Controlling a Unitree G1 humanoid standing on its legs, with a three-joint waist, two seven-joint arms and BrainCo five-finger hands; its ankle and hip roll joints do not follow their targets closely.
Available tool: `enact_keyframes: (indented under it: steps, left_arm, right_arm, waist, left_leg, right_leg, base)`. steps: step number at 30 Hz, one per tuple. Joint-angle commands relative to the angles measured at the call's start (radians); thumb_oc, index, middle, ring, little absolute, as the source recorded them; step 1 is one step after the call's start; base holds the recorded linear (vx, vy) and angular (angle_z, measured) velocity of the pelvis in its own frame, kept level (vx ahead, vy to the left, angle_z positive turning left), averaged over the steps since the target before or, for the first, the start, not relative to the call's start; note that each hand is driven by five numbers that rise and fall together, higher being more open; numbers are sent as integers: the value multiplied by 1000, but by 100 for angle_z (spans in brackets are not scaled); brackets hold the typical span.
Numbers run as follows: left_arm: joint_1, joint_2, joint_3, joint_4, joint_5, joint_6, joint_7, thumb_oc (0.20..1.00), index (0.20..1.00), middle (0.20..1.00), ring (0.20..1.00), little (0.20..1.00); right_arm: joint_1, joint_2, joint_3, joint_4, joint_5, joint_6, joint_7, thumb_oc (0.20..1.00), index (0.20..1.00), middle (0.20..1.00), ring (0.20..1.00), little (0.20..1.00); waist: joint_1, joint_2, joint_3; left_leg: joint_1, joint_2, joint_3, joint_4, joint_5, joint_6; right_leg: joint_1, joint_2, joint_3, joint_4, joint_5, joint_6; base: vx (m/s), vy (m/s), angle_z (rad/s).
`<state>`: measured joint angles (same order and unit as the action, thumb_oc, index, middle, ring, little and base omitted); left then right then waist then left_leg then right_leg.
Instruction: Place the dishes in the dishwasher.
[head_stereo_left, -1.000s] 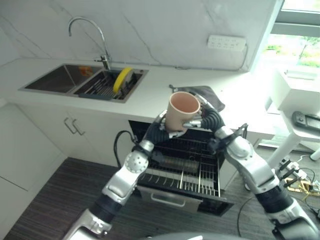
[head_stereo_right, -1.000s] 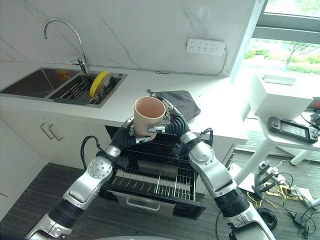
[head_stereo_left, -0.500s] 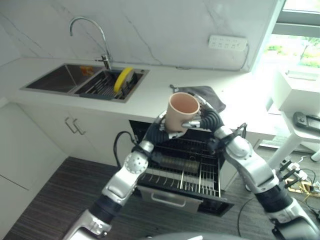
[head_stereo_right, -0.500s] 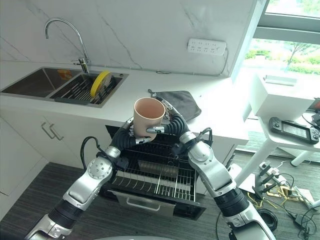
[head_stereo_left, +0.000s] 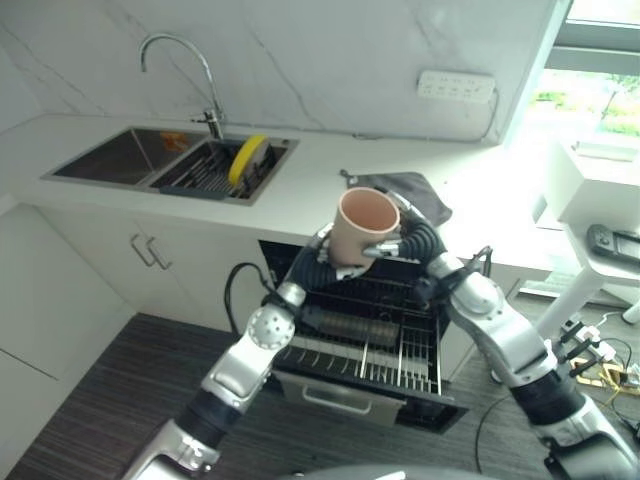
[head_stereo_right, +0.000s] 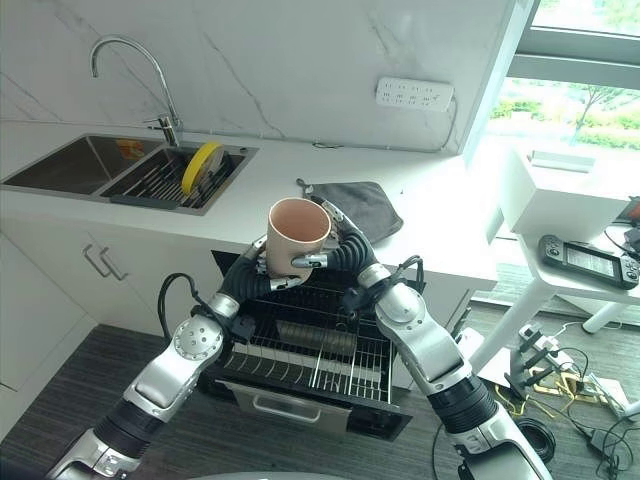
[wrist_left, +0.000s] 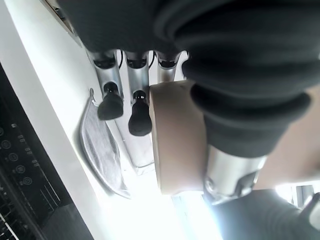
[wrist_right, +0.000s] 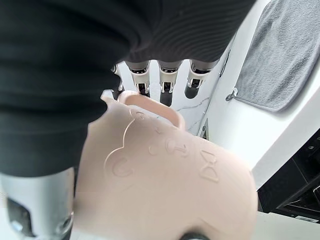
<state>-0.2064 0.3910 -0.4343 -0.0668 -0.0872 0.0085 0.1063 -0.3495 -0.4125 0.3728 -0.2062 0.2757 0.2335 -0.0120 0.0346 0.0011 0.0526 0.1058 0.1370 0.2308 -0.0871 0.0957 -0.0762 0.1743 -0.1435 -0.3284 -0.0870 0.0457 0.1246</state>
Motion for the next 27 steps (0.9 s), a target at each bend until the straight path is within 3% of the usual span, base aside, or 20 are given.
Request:
enact_keyframes:
  steps: [1,2,3,9,27]
  left_arm:
    - [-108,22,-53,-22,64,-102,-26,200,200,200,200,200]
    - [-107,22,-53,-22,64,-103,-27,200,200,200,200,200]
    - [-105,23,-55,-20,66,-107,-27,200,200,200,200,200]
    - [-112,23,-62,-11,66,-112,-28,200,200,200,200,200]
    - [-98,21,-63,-6,69,-129,-36,200,200,200,200,200]
  right_arm:
    - [-176,65,35,-44,2,-46,24,551,551,551,551,551]
    - [-176,65,35,-45,0,-47,25,294,294,294,294,294]
    - [-176,65,35,-49,-7,-49,32,200,200,200,200,200]
    - [-184,62,41,-50,-5,-103,40,200,200,200,200,200]
    - [-190,38,22,-78,-97,-168,39,200,200,200,200,200]
  waist:
    - [11,-64,13]
    - [11,-64,13]
    - [11,-63,13]
    - [13,-64,13]
    - [9,-58,10]
  left_leg:
    - [84,56,10,0,-179,-11]
    - [84,56,10,0,-179,-11]
    - [84,56,9,0,-180,-11]
    - [84,57,9,0,-179,-12]
    - [81,54,8,0,-181,-9]
  right_leg:
    - [15,-35,31,0,-71,23]
    - [15,-35,31,0,-71,23]
    - [14,-35,32,0,-71,23]
    - [15,-34,32,0,-72,24]
    - [10,-35,38,0,-72,22]
  base:
    - [0,0,0]
    - [0,0,0]
    - [0,0,0]
    - [0,0,0]
    - [0,0,0]
